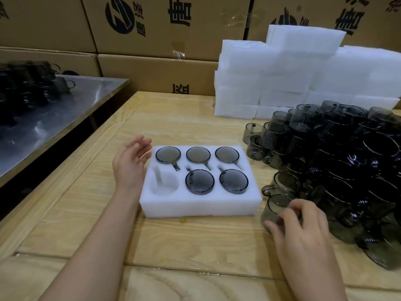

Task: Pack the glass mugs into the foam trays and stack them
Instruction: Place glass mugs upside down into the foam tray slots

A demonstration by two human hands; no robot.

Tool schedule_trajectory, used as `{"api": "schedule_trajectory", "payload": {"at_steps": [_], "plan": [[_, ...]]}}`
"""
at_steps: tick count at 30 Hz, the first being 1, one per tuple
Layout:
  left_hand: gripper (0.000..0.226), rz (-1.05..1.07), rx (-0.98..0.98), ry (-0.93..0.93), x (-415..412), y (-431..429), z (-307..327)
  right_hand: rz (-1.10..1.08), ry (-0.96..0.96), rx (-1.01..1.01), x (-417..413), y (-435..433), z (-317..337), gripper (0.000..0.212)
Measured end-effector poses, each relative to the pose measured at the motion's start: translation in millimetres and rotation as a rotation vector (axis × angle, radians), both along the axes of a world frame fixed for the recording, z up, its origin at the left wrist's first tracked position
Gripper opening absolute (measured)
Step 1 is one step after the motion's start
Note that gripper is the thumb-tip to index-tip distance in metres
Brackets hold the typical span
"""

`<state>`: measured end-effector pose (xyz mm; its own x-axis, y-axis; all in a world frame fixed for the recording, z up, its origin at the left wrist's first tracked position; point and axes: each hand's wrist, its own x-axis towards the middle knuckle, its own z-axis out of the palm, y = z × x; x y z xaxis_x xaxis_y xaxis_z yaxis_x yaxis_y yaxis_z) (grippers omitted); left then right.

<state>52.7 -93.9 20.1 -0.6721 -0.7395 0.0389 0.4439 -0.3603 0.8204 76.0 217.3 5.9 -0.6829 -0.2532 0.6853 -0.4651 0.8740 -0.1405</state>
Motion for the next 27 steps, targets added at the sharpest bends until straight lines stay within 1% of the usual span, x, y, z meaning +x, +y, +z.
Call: {"api": "schedule_trajectory", "payload": {"at_steps": [3,5,7,10,13,16,20,23,25,27], "plan": [[0.021,-0.101,-0.060,-0.136,-7,1,-7,0.061,0.057,-0.115,6,-5,6,0.023],[0.031,-0.172,-0.158,-0.177,-10,-1,-8,0.113,0.087,-0.143,9,-6,12,0.028],[0.037,-0.218,-0.245,-0.173,-10,-4,-10,0.157,0.099,-0.154,10,-5,18,0.028],[0.039,-0.268,-0.205,-0.135,-7,-4,-11,0.190,0.132,-0.155,8,-4,25,0.022],[0.039,-0.301,-0.224,-0.134,-7,-5,-13,0.282,0.134,-0.182,3,-5,28,0.018],[0.039,-0.337,-0.251,-0.149,-8,-1,-15,0.424,0.034,-0.262,-6,-17,31,0.021],[0.033,-0.347,-0.362,-0.158,-11,8,-16,0.579,-0.106,-0.320,-24,-43,39,0.021],[0.028,-0.371,-0.418,-0.141,-11,10,-17,0.662,-0.236,-0.375,-41,-67,51,0.014],[0.025,-0.386,-0.500,-0.137,-10,10,-16,0.723,-0.342,-0.404,-50,-84,59,0.010],[0.030,-0.369,-0.579,-0.127,-9,11,-12,0.797,-0.451,-0.411,-57,-101,66,0.009]]}}
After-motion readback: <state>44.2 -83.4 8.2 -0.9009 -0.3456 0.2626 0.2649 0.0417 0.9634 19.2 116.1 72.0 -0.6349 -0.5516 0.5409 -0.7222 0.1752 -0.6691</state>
